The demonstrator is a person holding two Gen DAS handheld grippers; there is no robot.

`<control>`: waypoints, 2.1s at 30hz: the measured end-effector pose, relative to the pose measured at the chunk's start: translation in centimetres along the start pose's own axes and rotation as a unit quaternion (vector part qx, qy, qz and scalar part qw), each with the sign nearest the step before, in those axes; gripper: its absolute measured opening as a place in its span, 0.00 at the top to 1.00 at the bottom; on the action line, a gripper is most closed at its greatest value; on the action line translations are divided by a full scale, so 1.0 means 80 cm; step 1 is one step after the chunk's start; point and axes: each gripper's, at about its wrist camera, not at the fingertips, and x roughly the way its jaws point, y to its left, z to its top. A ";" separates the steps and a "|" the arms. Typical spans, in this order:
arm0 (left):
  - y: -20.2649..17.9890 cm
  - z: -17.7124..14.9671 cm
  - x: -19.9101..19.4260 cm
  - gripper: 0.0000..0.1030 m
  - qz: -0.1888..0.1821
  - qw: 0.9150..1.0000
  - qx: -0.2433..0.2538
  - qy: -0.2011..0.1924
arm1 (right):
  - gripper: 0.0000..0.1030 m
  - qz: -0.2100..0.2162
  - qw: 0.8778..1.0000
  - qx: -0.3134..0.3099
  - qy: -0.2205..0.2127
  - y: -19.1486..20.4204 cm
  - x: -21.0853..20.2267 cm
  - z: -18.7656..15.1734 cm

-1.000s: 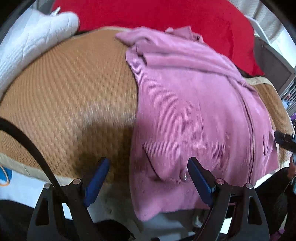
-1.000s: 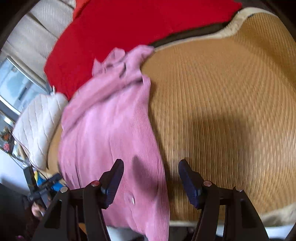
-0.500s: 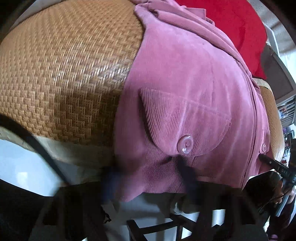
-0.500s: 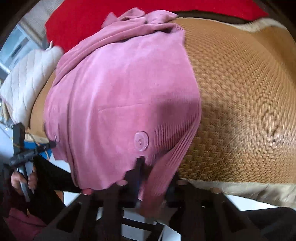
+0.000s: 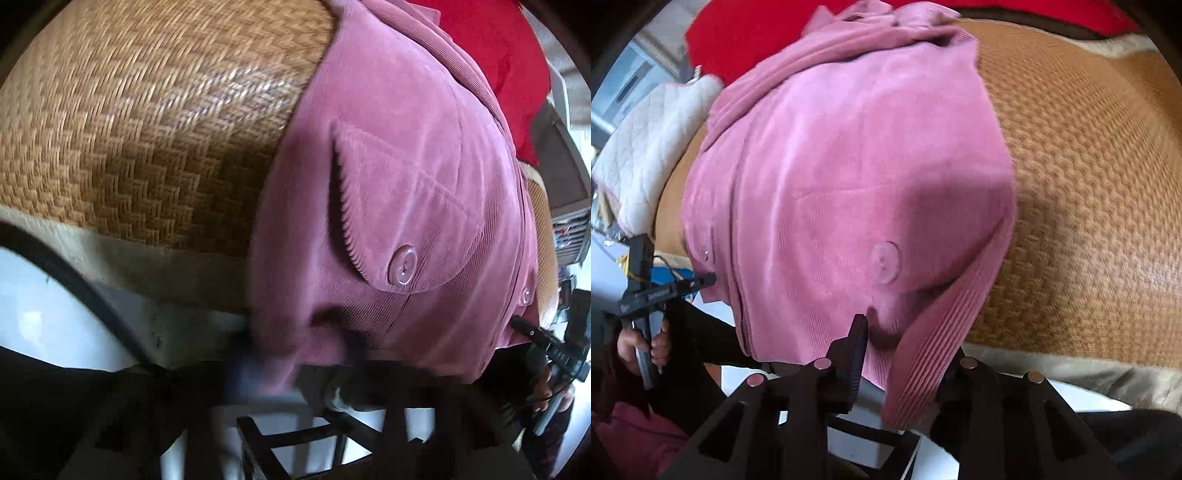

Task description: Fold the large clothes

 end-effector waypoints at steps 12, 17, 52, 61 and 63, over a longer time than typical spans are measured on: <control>-0.064 0.076 -0.147 0.93 -0.139 0.982 0.074 -0.104 | 0.91 0.080 0.991 -0.021 -0.104 0.006 -0.113 0.068; -0.098 0.185 -0.210 0.93 -0.159 0.969 0.088 -0.167 | 0.91 0.083 0.981 -0.021 -0.174 0.014 -0.148 0.152; -0.152 0.371 -0.134 0.13 0.062 0.949 0.059 -0.304 | 0.08 0.124 0.910 0.139 -0.371 -0.079 -0.102 0.385; -0.177 0.353 -0.046 0.13 0.200 0.942 0.141 -0.229 | 0.64 0.037 0.980 0.042 -0.192 0.010 -0.022 0.403; -0.164 0.360 -0.020 0.13 0.222 0.948 0.139 -0.183 | 0.65 0.017 0.986 0.045 -0.159 0.008 0.015 0.409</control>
